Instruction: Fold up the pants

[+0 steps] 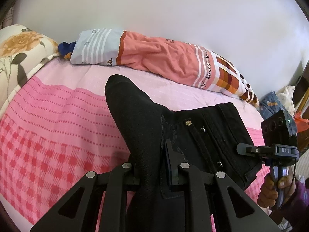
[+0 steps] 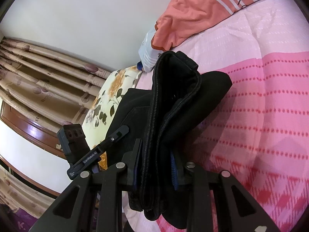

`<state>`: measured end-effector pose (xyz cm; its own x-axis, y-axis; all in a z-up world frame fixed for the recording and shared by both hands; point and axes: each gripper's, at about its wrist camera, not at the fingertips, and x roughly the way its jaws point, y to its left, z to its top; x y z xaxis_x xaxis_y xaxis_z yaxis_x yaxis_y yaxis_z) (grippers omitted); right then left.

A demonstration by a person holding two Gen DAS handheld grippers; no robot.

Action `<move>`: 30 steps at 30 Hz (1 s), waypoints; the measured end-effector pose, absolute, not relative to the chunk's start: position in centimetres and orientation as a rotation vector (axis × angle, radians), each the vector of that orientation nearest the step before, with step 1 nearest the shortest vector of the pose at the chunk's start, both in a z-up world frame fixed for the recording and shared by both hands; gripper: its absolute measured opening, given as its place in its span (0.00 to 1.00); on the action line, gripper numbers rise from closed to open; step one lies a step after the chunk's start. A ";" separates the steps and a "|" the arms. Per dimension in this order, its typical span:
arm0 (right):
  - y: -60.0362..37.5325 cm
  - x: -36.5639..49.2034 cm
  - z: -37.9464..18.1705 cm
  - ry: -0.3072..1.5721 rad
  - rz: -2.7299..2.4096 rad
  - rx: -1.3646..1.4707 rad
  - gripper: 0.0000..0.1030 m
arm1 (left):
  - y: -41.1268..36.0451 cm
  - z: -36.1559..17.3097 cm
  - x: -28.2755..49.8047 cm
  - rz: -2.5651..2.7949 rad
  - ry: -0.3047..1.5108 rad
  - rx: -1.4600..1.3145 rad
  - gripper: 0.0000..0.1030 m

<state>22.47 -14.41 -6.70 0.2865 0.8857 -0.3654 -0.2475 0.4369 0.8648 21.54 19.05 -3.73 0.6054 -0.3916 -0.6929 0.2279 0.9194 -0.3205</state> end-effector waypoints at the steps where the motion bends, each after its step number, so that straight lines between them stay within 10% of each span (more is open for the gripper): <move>1: -14.4 22.7 -6.7 0.992 0.872 0.787 0.25 | 19.1 -3.8 21.9 -0.360 0.845 -0.209 0.16; 30: -14.3 26.7 -6.7 0.962 0.873 0.781 0.25 | 18.9 -4.2 27.9 -0.340 0.818 -0.202 0.16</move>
